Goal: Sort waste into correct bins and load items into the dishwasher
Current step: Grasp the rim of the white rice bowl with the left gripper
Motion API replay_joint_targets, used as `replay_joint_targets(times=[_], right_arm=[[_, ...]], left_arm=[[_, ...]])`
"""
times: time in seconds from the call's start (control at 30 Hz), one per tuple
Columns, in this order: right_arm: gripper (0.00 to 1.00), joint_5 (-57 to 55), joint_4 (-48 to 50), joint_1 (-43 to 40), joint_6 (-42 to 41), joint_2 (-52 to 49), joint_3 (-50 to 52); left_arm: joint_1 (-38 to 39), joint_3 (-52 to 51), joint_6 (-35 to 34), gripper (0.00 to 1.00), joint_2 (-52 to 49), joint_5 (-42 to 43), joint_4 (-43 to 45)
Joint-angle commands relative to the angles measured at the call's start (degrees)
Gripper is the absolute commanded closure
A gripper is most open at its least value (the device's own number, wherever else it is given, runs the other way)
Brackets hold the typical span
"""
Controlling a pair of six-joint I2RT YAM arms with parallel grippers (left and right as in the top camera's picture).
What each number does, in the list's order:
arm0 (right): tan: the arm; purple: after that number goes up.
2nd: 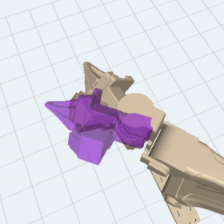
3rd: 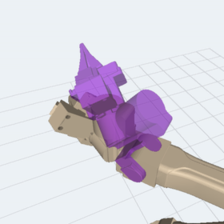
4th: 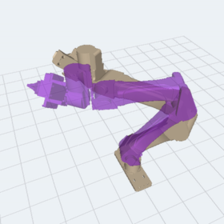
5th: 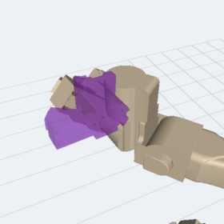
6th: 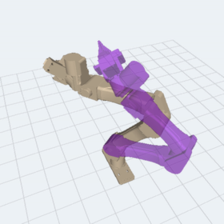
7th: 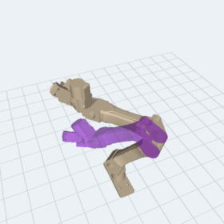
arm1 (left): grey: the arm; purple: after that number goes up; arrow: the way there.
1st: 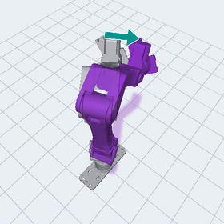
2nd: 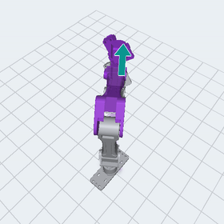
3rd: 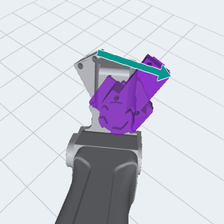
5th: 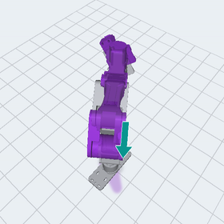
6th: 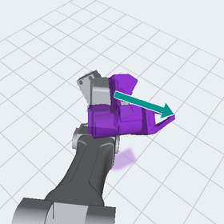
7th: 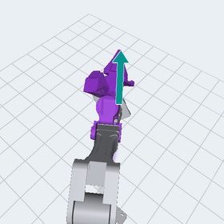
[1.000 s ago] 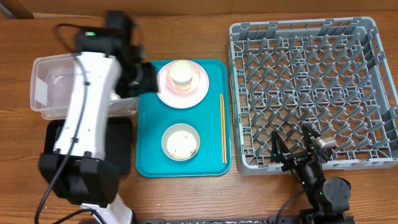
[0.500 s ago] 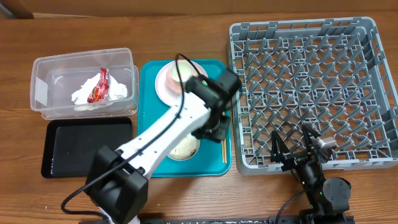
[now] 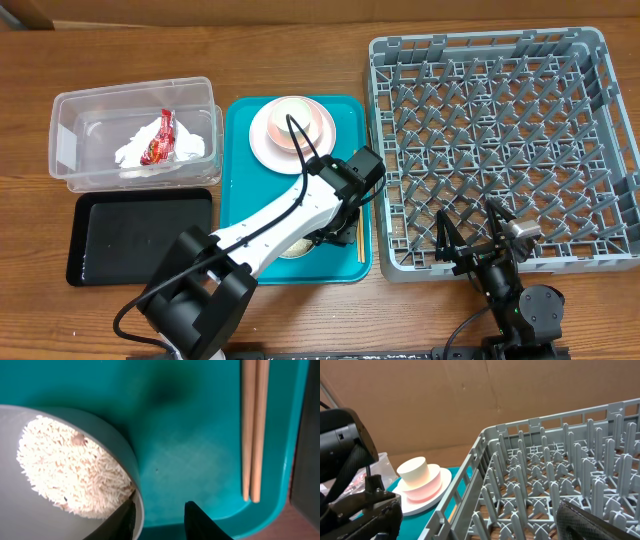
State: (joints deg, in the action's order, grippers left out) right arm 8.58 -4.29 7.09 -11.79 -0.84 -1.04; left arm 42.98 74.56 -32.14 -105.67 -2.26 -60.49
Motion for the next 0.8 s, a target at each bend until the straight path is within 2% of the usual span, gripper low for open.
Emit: replay_joint_targets(times=[0.0,0.17,0.3,0.5,0.57,0.77], right_arm=[[0.00,-0.2,0.3,-0.4,-0.1,0.6,0.6],[0.00,-0.2,0.3,-0.4,0.0,0.6,0.6],[0.00,-0.2,0.3,-0.4,0.0,0.6,0.6],[0.00,-0.2,0.3,-0.4,0.0,0.6,0.6],[0.00,-0.2,0.3,-0.4,0.0,0.6,0.6],[0.00,-0.2,0.3,-0.4,0.0,0.6,0.6]], left_arm=[[-0.3,-1.7,-1.6,0.65,0.0,-2.4,1.3],[-0.3,-2.8,-1.7,0.66,0.0,-7.0,2.3],[-0.3,-3.6,-1.8,0.71,0.0,-6.2,3.6],[-0.3,-4.7,-2.6,0.74,0.0,-5.2,4.7],[-0.3,-5.1,-2.6,0.82,0.0,-5.2,4.9],[-0.3,-5.1,-2.6,0.96,0.0,-5.2,5.1]])
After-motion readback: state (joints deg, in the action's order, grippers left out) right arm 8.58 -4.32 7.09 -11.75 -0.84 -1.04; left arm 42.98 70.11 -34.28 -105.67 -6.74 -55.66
